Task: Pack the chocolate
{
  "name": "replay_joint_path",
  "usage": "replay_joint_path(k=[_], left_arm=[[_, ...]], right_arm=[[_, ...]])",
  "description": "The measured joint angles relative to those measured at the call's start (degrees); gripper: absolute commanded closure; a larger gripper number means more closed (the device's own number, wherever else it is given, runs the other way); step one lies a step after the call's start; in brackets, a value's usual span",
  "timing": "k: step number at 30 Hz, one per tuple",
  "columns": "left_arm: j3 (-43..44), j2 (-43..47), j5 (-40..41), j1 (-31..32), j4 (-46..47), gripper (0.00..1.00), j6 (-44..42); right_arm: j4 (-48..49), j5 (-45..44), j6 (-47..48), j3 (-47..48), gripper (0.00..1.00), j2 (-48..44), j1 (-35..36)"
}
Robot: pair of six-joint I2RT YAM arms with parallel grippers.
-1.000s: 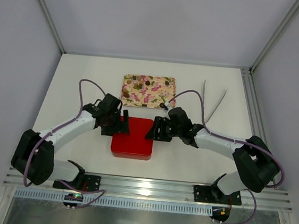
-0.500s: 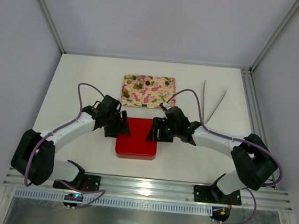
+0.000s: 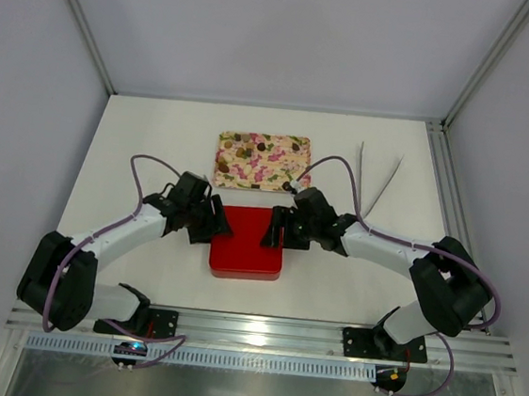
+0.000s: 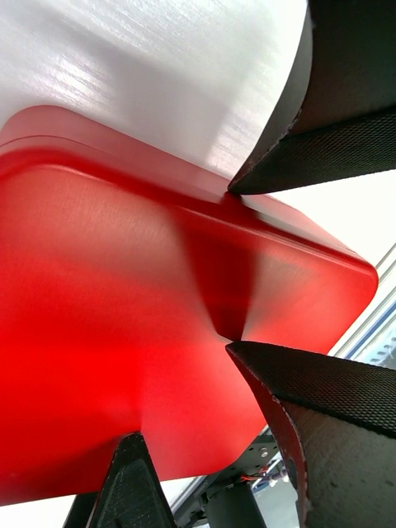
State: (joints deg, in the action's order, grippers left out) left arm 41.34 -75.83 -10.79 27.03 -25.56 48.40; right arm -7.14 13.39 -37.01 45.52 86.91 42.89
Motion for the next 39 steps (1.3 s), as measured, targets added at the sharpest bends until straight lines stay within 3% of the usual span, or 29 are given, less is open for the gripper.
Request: replay_joint_path(k=[15,25,39], left_arm=[[-0.79,-0.94,0.13,0.11,4.15,0.61,1.95],[-0.15,0.11,1.25,0.87,3.56,0.52,0.96],[2.91,1.05,3.06,2.32,-4.20,0.41,-2.36]], right_arm=[[3.98,-0.48,-0.63,-3.13,0.46,-1.49,-1.14],[4.22,0.26,-0.96,-6.21,0.46,-5.16,-1.86],[0.59,3.69,0.31,-6.21,0.42,-7.13,-4.48]])
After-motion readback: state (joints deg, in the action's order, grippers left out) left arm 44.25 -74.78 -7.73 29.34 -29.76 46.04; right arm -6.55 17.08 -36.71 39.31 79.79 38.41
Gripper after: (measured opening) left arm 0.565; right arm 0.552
